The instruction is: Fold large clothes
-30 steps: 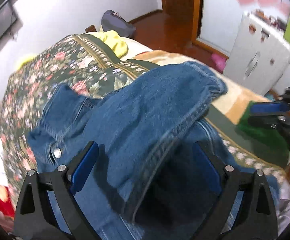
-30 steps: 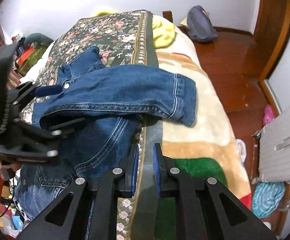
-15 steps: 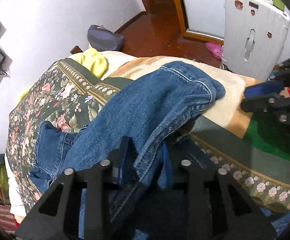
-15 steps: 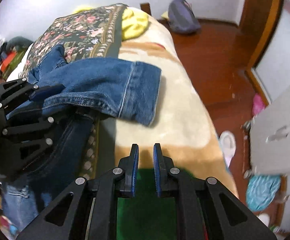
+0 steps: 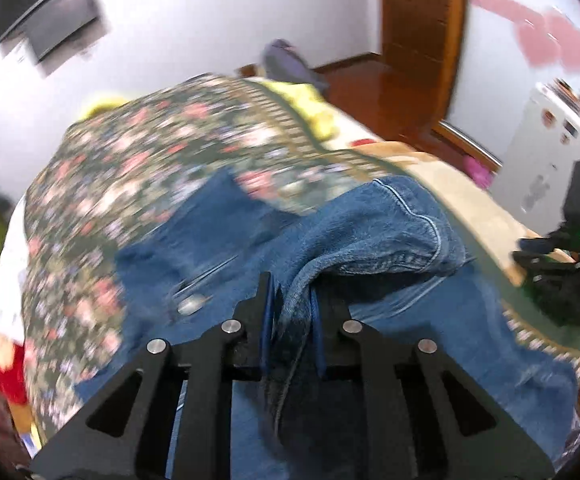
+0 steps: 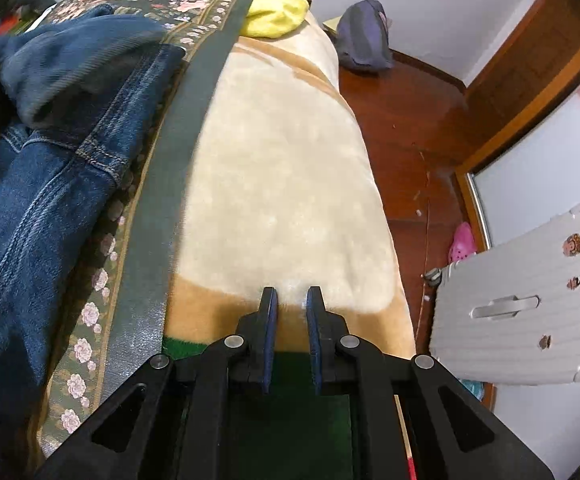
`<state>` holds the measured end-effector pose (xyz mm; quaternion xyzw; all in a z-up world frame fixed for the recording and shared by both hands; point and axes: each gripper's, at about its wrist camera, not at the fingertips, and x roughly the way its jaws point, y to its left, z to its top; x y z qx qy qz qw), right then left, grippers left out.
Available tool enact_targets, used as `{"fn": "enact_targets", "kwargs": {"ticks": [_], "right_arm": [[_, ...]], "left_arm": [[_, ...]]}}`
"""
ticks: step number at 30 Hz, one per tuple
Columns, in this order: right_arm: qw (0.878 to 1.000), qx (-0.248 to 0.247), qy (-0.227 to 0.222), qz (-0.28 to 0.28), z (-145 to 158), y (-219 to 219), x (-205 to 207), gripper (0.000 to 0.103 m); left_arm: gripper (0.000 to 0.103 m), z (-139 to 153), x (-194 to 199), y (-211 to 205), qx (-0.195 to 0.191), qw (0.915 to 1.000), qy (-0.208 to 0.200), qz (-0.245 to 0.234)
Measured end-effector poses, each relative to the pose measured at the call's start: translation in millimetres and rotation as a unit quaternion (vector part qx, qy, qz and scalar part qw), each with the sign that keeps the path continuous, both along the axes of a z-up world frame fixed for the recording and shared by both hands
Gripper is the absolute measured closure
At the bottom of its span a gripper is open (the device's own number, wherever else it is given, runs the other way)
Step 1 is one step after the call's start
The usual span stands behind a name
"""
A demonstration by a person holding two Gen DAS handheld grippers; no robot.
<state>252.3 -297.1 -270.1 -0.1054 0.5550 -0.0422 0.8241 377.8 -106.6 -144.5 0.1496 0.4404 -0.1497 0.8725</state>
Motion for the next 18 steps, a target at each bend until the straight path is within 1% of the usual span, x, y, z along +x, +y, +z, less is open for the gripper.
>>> {"fn": "enact_targets", "kwargs": {"ticks": [3,5,7,9,10,11,12,13,15,16,17,18], "right_arm": [[1.000,-0.002,0.009,-0.007,4,-1,4,0.093],[1.000,0.009,0.011,-0.017,12,1,7,0.093],[0.999,0.051,0.001,-0.019,27,1,11,0.093],[0.994,0.111,-0.012,-0.013,49,8,15,0.093],[0.991,0.133,-0.015,-0.007,56,13,17,0.093],[0.987,0.159,-0.017,0.004,65,22,21,0.093],[0.985,0.173,-0.017,0.014,68,31,23,0.093],[0.983,0.181,-0.015,0.024,70,42,25,0.093],[0.984,0.171,-0.008,0.042,66,68,32,0.093],[0.987,0.155,-0.003,0.050,59,82,35,0.093],[0.990,0.127,0.007,0.062,48,95,40,0.093],[0.993,0.100,0.016,0.068,39,106,42,0.093]], "left_arm": [[0.085,-11,-6,49,-0.021,0.9986,0.026,0.040],[0.085,-21,-12,76,-0.030,0.9968,0.039,0.062],[0.085,-34,-20,102,-0.040,0.9942,0.053,0.084],[0.084,-47,-31,122,-0.056,0.9907,0.075,0.098],[0.079,-54,-35,129,-0.065,0.9892,0.083,0.102],[0.077,-59,-41,134,-0.069,0.9882,0.087,0.105],[0.075,-64,-47,137,-0.072,0.9875,0.090,0.107],[0.074,-68,-52,141,-0.075,0.9872,0.091,0.107],[0.072,-71,-62,144,-0.079,0.9875,0.087,0.105],[0.069,-72,-66,145,-0.078,0.9882,0.081,0.104],[0.066,-73,-69,147,-0.074,0.9889,0.075,0.105],[0.060,-75,-71,150,-0.071,0.9892,0.071,0.107]]}}
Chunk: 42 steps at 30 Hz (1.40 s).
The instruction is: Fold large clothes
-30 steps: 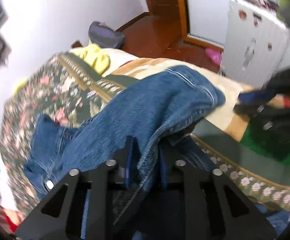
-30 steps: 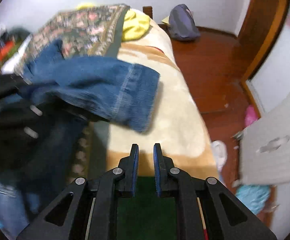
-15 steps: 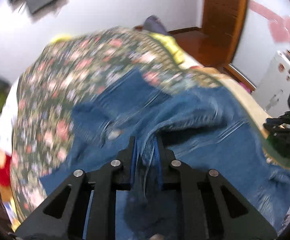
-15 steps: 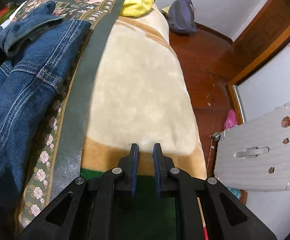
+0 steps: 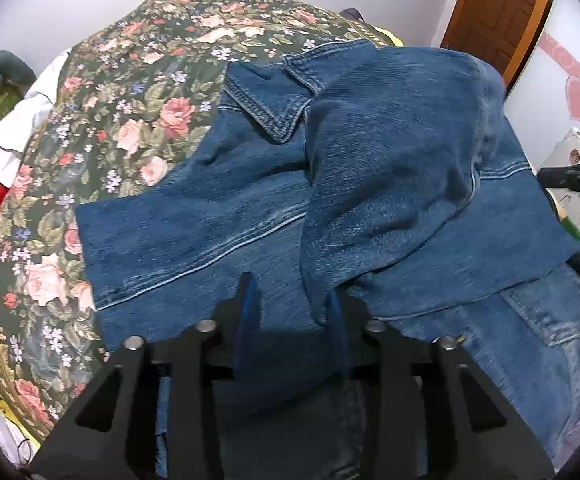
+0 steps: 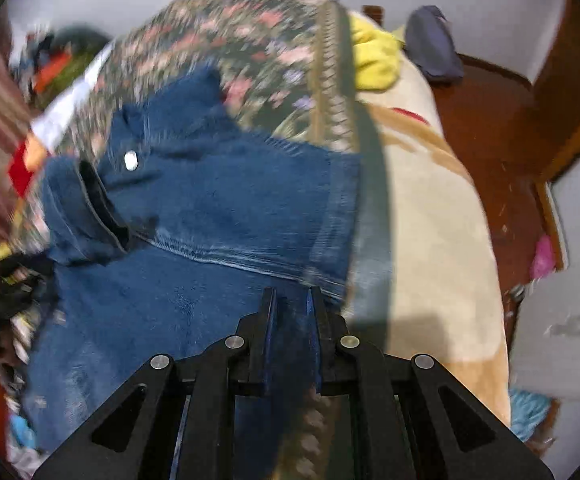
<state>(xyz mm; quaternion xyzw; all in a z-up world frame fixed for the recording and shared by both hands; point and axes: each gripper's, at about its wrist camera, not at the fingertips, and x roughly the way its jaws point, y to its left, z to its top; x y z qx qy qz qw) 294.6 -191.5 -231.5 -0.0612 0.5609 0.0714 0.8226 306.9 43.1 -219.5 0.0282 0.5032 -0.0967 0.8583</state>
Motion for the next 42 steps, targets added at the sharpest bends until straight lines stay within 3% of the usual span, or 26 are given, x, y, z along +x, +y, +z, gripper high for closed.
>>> {"fn": "enact_targets", "kwargs": {"ticks": [2,7,8,9,11,12,16,18,23,28,32,37,40,42], "right_arm": [[0.999,-0.035,-0.005,0.019,-13,12,1,0.093],[0.994,-0.096,-0.052,0.030,-10,20,-14,0.089],[0.992,-0.111,-0.058,0.026,-9,21,-16,0.080],[0.989,-0.134,-0.066,0.021,-9,21,-16,0.061],[0.981,-0.174,-0.087,0.015,-10,22,-19,0.037],[0.982,-0.169,-0.087,0.015,-9,18,-20,0.034],[0.988,-0.131,-0.079,0.002,-5,5,-20,0.034],[0.990,-0.116,-0.077,-0.007,-3,1,-21,0.034],[0.997,-0.036,-0.071,-0.022,14,-12,-26,0.034],[0.997,0.046,-0.063,-0.031,32,-22,-31,0.034],[0.994,0.088,-0.058,-0.040,39,-30,-35,0.034],[0.993,0.095,-0.050,-0.054,35,-42,-39,0.034],[0.993,0.095,-0.041,-0.063,30,-48,-40,0.034],[0.993,0.092,-0.039,-0.064,29,-50,-39,0.034]], "left_arm": [[0.052,-3,-2,6,-0.001,1.0000,-0.001,0.006],[0.045,-11,-8,19,-0.020,0.9997,0.002,0.012],[0.044,-12,-9,20,-0.018,0.9998,-0.001,0.012],[0.042,-11,-12,21,-0.012,0.9998,-0.004,0.012],[0.041,-11,-15,22,-0.009,0.9999,-0.004,0.010],[0.040,-12,-17,23,-0.009,0.9999,-0.003,0.009],[0.040,-13,-25,28,0.023,0.9995,0.007,0.018],[0.040,-6,-26,30,0.018,0.9996,0.013,0.018],[0.040,36,-20,21,0.010,0.9995,-0.027,0.015],[0.040,60,0,-25,0.041,0.9968,-0.053,-0.042],[0.040,42,20,-67,0.071,0.9928,-0.037,-0.089],[0.036,-2,45,-115,0.175,0.9759,-0.035,-0.125],[0.037,-4,50,-121,0.190,0.9721,-0.061,-0.123],[0.046,-3,54,-120,0.191,0.9727,-0.070,-0.112]]}}
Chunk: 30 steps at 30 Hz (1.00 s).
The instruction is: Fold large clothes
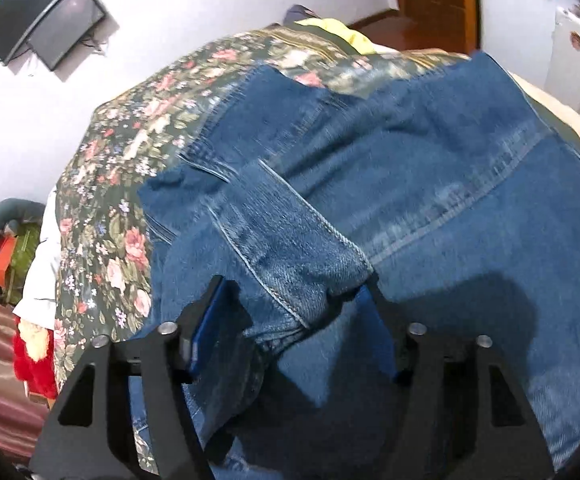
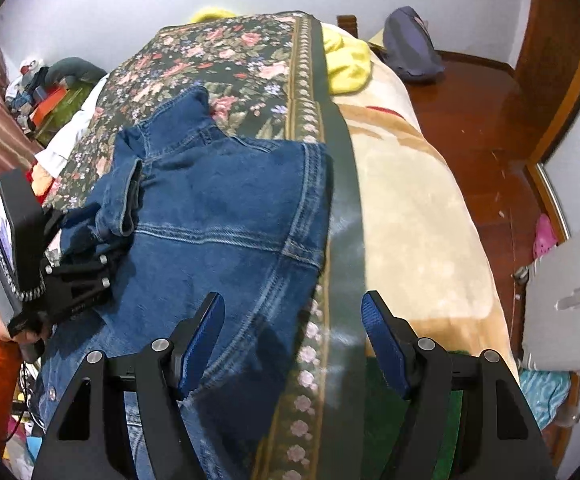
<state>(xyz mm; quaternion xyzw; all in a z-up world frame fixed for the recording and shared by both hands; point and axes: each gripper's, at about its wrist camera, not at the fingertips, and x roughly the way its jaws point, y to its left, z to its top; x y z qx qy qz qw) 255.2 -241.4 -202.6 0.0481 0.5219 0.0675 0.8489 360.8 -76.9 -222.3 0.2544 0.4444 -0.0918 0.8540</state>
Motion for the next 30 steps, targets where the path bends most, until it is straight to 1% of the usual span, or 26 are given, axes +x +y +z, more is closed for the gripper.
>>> {"fn": "enact_targets", "kwargs": {"ticks": [1,2,3,4,5,7,11,12,13,14,15,16,17,18,19,20,21,22,23,25,28,30], "right_arm": [[1.000,-0.001,-0.001,0.000,0,0,1,0.034],[1.000,0.000,-0.002,0.000,0,0,0,0.034],[1.000,0.001,-0.005,0.000,1,1,1,0.034],[1.000,0.002,-0.006,0.001,1,1,1,0.034],[1.000,0.003,-0.006,0.001,2,2,2,0.034],[1.000,0.007,-0.006,0.002,2,5,5,0.034],[1.000,0.006,-0.011,0.009,3,14,11,0.034],[1.000,0.006,-0.012,0.008,3,15,12,0.034],[1.000,0.009,-0.011,0.005,2,16,15,0.034],[1.000,0.014,-0.009,0.003,2,16,16,0.034],[1.000,0.024,-0.005,0.000,0,16,19,0.034],[0.999,0.034,-0.001,-0.004,-1,16,20,0.034],[0.999,0.046,0.004,-0.008,-3,16,23,0.034],[0.999,0.053,0.007,-0.011,-4,16,23,0.034],[0.998,0.058,0.011,-0.012,-5,17,25,0.034],[0.998,0.060,0.014,-0.014,-8,18,26,0.034],[0.998,0.061,0.019,-0.016,-11,18,27,0.034],[0.998,0.060,0.024,-0.018,-14,19,29,0.034],[0.998,0.059,0.030,-0.019,-17,20,31,0.034],[0.997,0.054,0.042,-0.024,-24,22,34,0.034],[0.997,0.053,0.054,-0.031,-30,23,37,0.034],[0.996,0.056,0.057,-0.033,-31,23,38,0.034]], "left_arm": [[0.064,2,1,1,0.004,0.9999,-0.014,0.009],[0.068,3,1,2,0.013,0.9993,-0.029,0.019],[0.070,6,3,6,0.021,0.9982,-0.043,0.035],[0.073,12,4,14,0.007,0.9974,-0.053,0.048],[0.074,17,3,20,-0.007,0.9969,-0.055,0.057],[0.074,33,4,43,-0.042,0.9944,-0.054,0.080],[0.075,64,-1,95,-0.121,0.9843,-0.049,0.119],[0.075,71,-3,110,-0.144,0.9800,-0.046,0.129],[0.076,79,-5,130,-0.174,0.9737,-0.042,0.141],[0.076,81,-7,139,-0.188,0.9704,-0.040,0.147],[0.077,84,-10,152,-0.207,0.9652,-0.036,0.156],[0.077,84,-13,171,-0.233,0.9575,-0.026,0.167],[0.077,83,-15,177,-0.245,0.9538,-0.022,0.173],[0.078,78,-19,192,-0.260,0.9471,-0.016,0.187],[0.083,74,-21,200,-0.260,0.9449,-0.017,0.198],[0.085,70,-24,207,-0.254,0.9430,-0.018,0.214],[0.090,64,-29,215,-0.237,0.9434,-0.024,0.230],[0.090,59,-30,221,-0.237,0.9417,-0.022,0.238],[0.091,51,-33,230,-0.254,0.9361,-0.011,0.243],[0.091,37,-36,239,-0.267,0.9301,0.002,0.252],[0.093,21,-42,246,-0.262,0.9267,0.010,0.269],[0.094,17,-50,251,-0.261,0.9248,0.002,0.277]]}}
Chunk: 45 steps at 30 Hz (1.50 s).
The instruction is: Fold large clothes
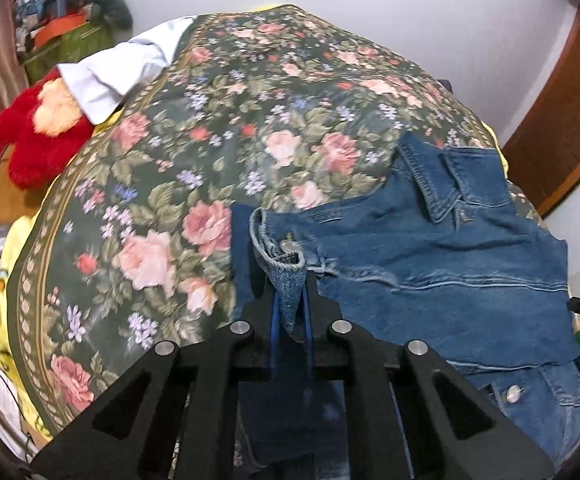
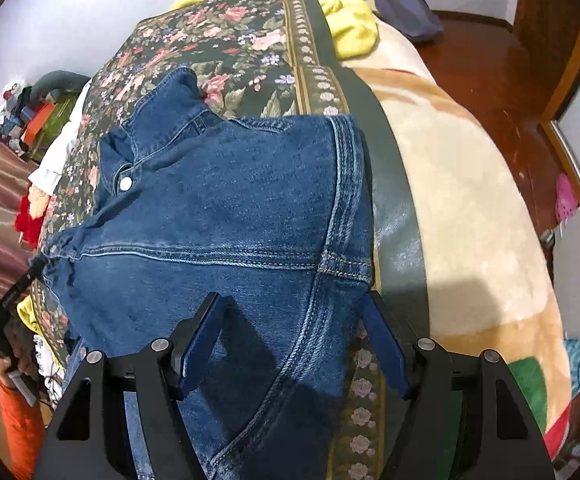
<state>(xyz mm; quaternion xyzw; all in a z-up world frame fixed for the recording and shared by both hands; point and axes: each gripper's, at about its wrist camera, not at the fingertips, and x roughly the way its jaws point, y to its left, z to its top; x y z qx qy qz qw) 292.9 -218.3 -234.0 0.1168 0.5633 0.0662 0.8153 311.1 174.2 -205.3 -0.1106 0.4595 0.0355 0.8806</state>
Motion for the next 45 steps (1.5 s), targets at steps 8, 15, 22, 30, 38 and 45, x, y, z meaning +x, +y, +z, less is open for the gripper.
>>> {"fn": "enact_targets", "kwargs": {"ticks": [8,15,22,30,38,45], "right_arm": [[1.000,-0.011,0.003,0.008,-2,4,3,0.034],[1.000,0.002,-0.003,0.016,2,0,8,0.034],[0.999,-0.009,-0.042,0.024,24,-4,25,0.034],[0.998,0.001,-0.060,0.029,13,-9,55,0.028],[0.999,0.024,-0.040,0.028,-9,-13,70,0.028],[0.998,0.007,-0.064,0.026,-6,1,82,0.046]], "left_arm": [[0.093,-35,-13,5,0.004,0.9990,0.045,-0.005],[0.079,-46,-27,6,0.024,0.9962,0.081,-0.020],[0.029,0,-24,32,0.065,0.9975,0.030,-0.001],[0.025,-31,38,53,-0.040,0.9957,0.079,-0.029],[0.025,-87,72,64,-0.152,0.9831,0.103,-0.003],[0.050,-99,89,47,-0.146,0.9838,0.102,-0.024]]}}
